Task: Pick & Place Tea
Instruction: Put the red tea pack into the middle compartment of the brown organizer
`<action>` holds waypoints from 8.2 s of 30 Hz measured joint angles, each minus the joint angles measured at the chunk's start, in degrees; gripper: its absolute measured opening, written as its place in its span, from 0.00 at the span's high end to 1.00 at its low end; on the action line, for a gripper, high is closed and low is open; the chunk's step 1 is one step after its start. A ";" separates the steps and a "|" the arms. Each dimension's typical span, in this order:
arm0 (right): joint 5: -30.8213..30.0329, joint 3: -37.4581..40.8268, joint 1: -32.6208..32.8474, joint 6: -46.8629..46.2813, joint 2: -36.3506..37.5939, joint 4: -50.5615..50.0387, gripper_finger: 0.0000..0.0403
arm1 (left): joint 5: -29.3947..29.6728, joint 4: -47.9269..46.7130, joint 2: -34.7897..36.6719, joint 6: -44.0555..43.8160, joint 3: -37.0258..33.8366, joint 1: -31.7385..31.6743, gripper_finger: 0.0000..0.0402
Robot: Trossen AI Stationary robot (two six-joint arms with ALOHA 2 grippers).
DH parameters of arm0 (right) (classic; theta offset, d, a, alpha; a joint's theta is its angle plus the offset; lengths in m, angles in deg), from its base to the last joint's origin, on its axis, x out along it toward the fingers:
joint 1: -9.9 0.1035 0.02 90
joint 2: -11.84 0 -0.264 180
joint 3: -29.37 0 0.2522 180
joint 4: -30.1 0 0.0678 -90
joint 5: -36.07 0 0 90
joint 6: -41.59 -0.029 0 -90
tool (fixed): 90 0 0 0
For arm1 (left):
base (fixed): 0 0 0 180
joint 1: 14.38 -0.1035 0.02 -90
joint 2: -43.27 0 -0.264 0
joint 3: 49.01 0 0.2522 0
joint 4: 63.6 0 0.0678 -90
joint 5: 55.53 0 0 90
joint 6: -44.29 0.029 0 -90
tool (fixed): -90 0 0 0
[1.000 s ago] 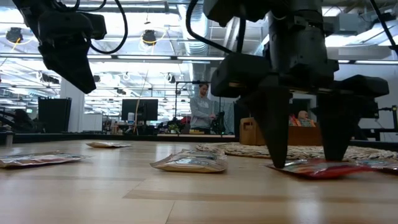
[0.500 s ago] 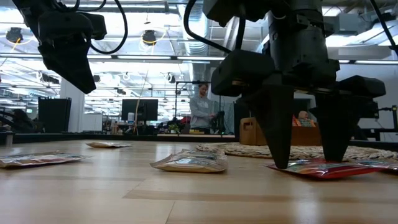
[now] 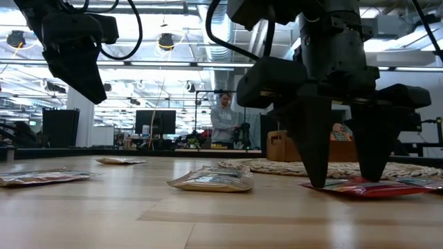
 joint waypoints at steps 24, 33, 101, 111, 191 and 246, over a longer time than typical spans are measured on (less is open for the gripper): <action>-0.97 0.11 0.00 0.42 1.25 -2.32 0.80 | -0.02 0.00 0.00 0.17 0.00 0.00 0.46; -4.04 -3.05 0.69 4.54 1.33 -7.80 0.93 | -0.07 0.00 0.00 0.11 0.00 0.00 0.46; -14.20 43.63 -53.24 89.00 53.53 37.02 1.00 | 0.33 15.08 0.02 -7.52 -0.02 -0.04 0.46; -6.21 43.63 -58.28 92.65 52.80 41.77 0.99 | 0.35 15.08 0.02 -7.83 -0.02 -0.04 0.46; 8.65 65.29 -65.26 93.38 51.28 68.44 0.86 | 8.50 19.78 0.00 -5.40 -0.02 -0.04 0.46; 7.15 54.76 -65.24 97.02 52.72 40.37 0.45 | 7.72 19.74 0.00 -5.08 -0.02 -0.04 0.46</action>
